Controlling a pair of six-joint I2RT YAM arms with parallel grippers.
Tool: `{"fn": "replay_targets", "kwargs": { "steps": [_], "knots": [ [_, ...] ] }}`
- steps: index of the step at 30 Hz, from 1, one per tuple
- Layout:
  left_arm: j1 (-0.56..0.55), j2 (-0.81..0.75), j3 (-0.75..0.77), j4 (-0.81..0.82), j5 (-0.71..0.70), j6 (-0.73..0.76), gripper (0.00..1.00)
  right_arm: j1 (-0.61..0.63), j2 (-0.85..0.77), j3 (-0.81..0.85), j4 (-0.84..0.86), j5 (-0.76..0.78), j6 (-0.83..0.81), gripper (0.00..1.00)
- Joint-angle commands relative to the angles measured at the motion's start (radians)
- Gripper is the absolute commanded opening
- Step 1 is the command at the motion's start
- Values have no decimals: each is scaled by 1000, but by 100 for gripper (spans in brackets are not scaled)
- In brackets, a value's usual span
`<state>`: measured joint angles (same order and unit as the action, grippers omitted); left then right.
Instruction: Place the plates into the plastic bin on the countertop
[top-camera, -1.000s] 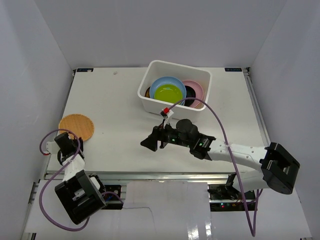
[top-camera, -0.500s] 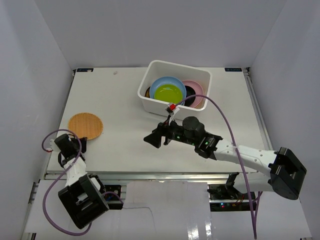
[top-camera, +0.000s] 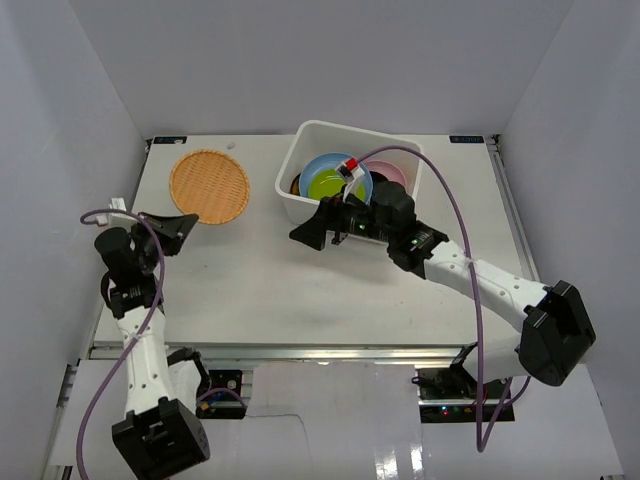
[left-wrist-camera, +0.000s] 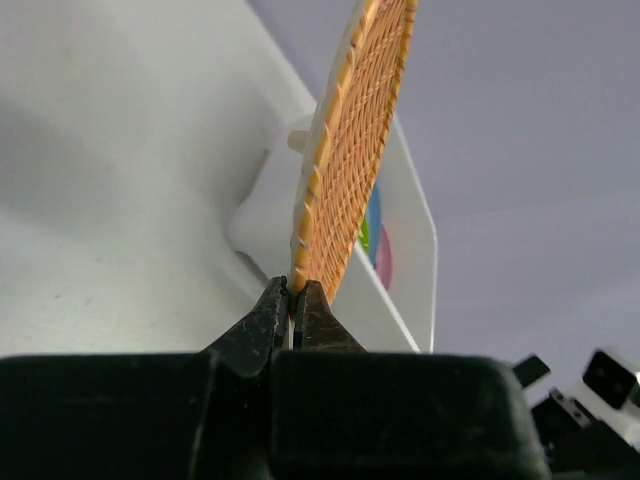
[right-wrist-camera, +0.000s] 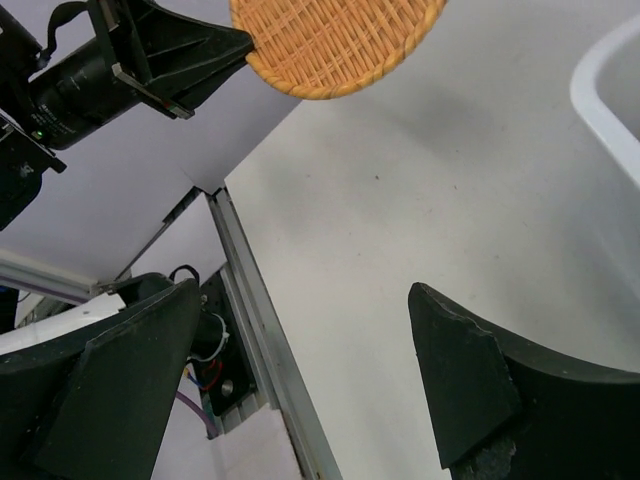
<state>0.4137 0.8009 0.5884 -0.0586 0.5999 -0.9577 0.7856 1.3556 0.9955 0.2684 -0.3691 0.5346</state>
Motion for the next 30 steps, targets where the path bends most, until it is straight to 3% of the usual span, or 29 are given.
{"fn": "replay_targets", "kwargs": {
  "steps": [1, 6, 13, 16, 17, 19, 20, 21, 22, 24, 25, 26, 30],
  "knots": [
    [-56, -17, 102, 46, 96, 20, 0, -11, 34, 97, -24, -70, -24, 90],
    [-159, 61, 195, 51, 221, 45, 0, -58, 122, 236, -55, -80, -29, 90],
    [-348, 153, 275, 104, 333, 91, 0, -129, 200, 293, -52, -131, -15, 90],
    [-398, 181, 287, 152, 370, 91, 0, -154, 195, 260, -18, -113, 2, 93],
    [-400, 184, 284, 170, 377, 83, 0, -158, 191, 252, -11, -111, 4, 99],
    [-435, 201, 280, 207, 402, 63, 0, -177, 175, 209, 23, -102, 21, 71],
    [-438, 208, 281, 207, 403, 62, 0, -183, 151, 192, 46, -93, 40, 40],
    [-440, 219, 283, 204, 394, 62, 1, -196, 137, 178, 70, -81, 42, 23],
    [-440, 222, 283, 195, 388, 72, 30, -206, 111, 163, 71, -48, 42, 12],
    [-441, 222, 301, 120, 341, 135, 63, -244, 91, 152, 71, -27, 41, 8],
    [-441, 221, 310, 91, 328, 161, 86, -262, 85, 149, 69, -21, 39, 8],
    [-441, 222, 320, 65, 321, 189, 98, -281, 83, 153, 65, -25, 41, 8],
    [-461, 195, 356, -105, 253, 341, 98, -382, 125, 196, 13, -4, 5, 8]
  ]
}}
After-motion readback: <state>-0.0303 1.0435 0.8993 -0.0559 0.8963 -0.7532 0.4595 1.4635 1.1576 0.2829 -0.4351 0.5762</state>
